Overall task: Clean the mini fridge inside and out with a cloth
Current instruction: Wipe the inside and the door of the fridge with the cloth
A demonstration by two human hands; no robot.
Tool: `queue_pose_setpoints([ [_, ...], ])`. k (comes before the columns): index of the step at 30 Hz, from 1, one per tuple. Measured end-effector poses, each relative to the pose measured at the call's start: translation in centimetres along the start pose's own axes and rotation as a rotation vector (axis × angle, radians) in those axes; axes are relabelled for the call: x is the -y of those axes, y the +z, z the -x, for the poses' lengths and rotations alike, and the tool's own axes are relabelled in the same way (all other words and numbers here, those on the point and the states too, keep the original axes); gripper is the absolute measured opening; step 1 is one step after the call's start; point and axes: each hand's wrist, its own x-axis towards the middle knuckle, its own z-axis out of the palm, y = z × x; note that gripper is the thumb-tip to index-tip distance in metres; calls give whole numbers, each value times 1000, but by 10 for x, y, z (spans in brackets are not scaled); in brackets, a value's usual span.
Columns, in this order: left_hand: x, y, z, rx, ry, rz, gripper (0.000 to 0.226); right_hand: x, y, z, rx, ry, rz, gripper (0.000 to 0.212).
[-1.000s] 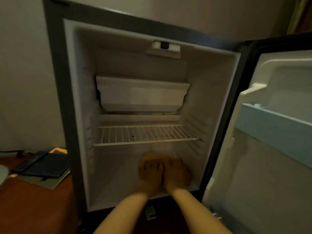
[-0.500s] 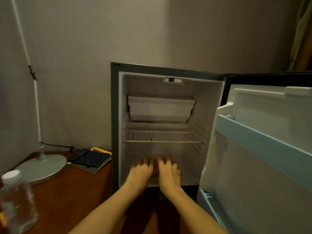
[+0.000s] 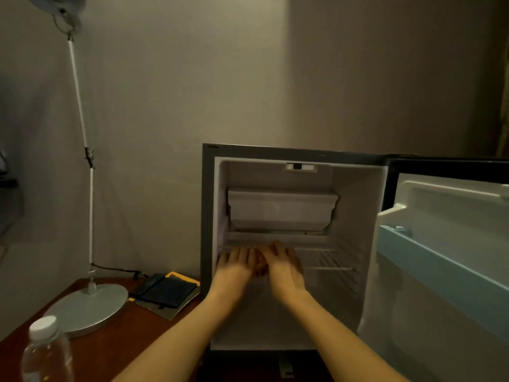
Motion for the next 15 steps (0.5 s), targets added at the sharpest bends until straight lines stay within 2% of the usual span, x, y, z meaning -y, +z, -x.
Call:
queue_pose_setpoints([
  [4, 0, 10, -28, 59, -63, 35, 62, -2, 12, -26, 9, 75, -84, 34],
  [11, 6, 21, -70, 102, -72, 42, 41, -12, 35, -62, -35, 90, -74, 33],
  [15, 13, 28, -89, 136, -45, 62, 43, -18, 43, -76, -51, 76, -125, 30],
])
